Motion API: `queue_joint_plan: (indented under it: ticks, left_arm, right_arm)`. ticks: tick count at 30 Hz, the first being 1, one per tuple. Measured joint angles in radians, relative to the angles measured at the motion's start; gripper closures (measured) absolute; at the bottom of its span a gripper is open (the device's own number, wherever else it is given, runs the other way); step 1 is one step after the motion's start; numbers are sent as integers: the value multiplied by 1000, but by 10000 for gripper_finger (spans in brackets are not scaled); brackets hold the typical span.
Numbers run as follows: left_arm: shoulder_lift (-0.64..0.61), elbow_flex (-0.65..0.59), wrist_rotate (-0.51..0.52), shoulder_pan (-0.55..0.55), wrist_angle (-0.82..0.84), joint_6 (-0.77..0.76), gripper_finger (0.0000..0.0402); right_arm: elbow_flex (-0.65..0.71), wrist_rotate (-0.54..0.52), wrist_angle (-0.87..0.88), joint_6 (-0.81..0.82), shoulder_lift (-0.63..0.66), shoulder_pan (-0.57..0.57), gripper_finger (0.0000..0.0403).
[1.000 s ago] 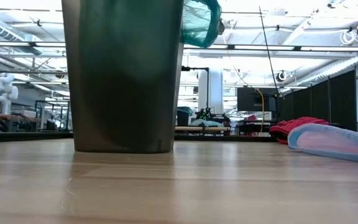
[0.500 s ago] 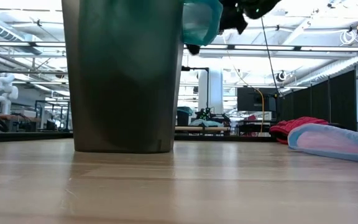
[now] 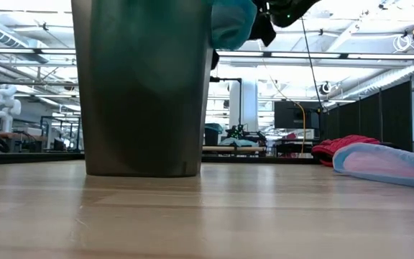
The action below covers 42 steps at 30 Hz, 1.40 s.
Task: Place trash/remove bag and relplace
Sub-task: Close the blue trash bag
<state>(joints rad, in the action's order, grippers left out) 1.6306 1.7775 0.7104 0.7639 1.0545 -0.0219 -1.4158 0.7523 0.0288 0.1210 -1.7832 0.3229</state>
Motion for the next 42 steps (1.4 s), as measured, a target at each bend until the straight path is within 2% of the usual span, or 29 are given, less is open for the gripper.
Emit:
queue_joint_plan:
  ticks: [3, 4, 7, 14, 19, 24, 29, 33, 42]
  left_arm:
    - [0, 0, 15, 0, 1, 0, 401]
    - [0, 0, 29, 0, 3, -4, 401]
    - [0, 0, 74, 0, 33, -42, 401]
    - [0, 0, 177, 0, 222, -270, 401]
    - [0, 0, 190, 2, 297, -388, 401]
    - [0, 0, 193, 5, 331, -445, 401]
    - [0, 0, 194, 5, 357, -478, 401]
    - [0, 0, 197, 5, 406, -533, 401]
    - [0, 0, 264, 5, 517, -673, 401]
  right_arm:
    - [0, -99, -1, -82, 7, -34, 373]
    - [0, -145, -2, -108, 9, -46, 388]
    - [0, -260, 6, -215, 14, -84, 398]
    - [0, -493, -7, -501, 44, -225, 402]
    - [0, -718, -19, -684, 79, -338, 403]
    - [0, -908, -84, -850, 102, -441, 403]
    - [0, -1040, -148, -994, 106, -503, 403]
    - [0, -1090, -162, -1070, 106, -526, 403]
    - [0, -1283, -202, -1341, 104, -562, 403]
